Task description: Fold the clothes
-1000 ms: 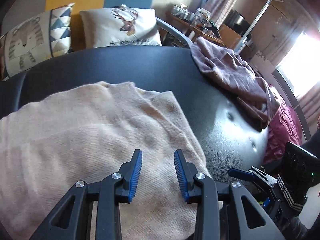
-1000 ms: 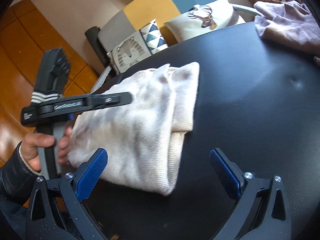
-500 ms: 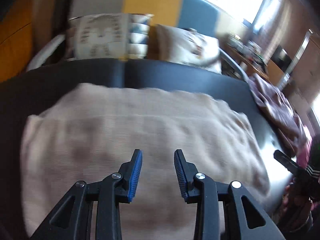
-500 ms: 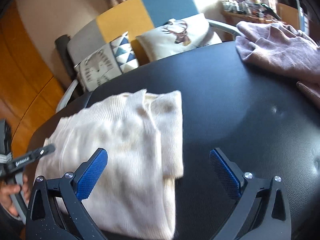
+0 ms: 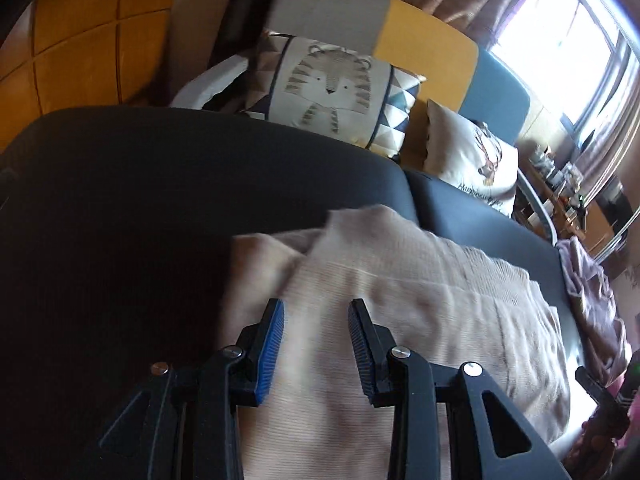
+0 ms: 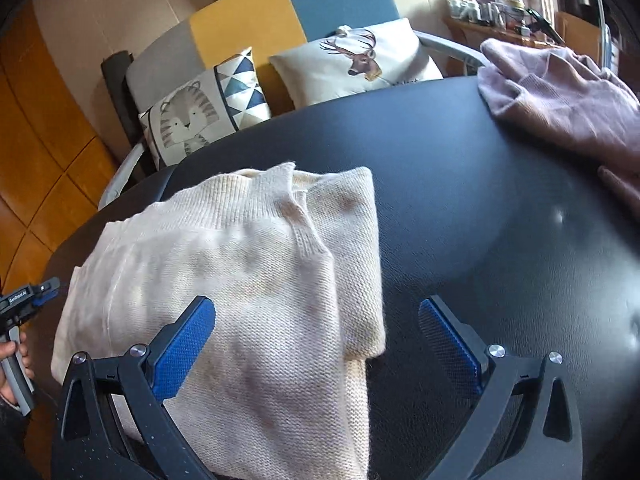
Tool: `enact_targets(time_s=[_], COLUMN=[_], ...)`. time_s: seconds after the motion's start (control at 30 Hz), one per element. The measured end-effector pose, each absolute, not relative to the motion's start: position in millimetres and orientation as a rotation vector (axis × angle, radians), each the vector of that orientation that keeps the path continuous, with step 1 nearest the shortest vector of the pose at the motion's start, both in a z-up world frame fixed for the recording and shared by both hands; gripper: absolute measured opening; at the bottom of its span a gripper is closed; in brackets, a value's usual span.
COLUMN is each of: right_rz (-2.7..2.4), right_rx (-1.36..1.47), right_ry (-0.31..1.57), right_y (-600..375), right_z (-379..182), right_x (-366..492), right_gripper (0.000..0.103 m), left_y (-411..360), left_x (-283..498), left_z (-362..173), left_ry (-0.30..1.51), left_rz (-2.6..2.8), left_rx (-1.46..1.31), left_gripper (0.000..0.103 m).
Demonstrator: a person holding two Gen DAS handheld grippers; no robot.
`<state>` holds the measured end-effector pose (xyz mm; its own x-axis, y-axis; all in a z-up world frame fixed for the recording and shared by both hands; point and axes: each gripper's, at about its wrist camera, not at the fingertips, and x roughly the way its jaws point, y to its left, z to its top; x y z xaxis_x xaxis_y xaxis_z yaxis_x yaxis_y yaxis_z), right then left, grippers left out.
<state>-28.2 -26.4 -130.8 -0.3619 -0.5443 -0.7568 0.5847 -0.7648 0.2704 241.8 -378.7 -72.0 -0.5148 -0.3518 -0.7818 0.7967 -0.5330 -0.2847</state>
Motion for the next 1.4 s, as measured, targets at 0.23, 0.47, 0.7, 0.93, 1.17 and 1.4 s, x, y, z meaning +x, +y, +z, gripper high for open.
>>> enact_targets(time_s=[0.23,0.47,0.7,0.93,1.17,1.4], right_rz=[-2.132,-2.141,-2.155,-2.152,-2.162,-2.183], right_rx=[1.188,1.165,1.149,1.140,1.136,1.137], right_ry=[0.064,0.051,0.053,0.060,0.056,0.032], right_y=[-37,-42,-44,-50,-45,-36], right_z=[-133,-130,-128,-127,-127,-122], right_x=[-21,-15,-12,-7,-8,-23], right_gripper=[0.103,0.103,0.103,0.103,0.103,0.103], left_y=[-405,-413,-425,-421,-419,-424], left_x=[260,274,294,283,259,242], left_z=[-90,-107,-107,-108,-116,-115], left_ry=[0.868,0.985,1.029,0.991,0.932,0.959], left_rz=[-2.092,-2.163,-2.111,-2.134,-2.160,-2.231], left_rx=[0.930,0.937,0.857,0.934,1.069,1.100], left_gripper=[0.034,0.034,0.062,0.084,0.087,0.101])
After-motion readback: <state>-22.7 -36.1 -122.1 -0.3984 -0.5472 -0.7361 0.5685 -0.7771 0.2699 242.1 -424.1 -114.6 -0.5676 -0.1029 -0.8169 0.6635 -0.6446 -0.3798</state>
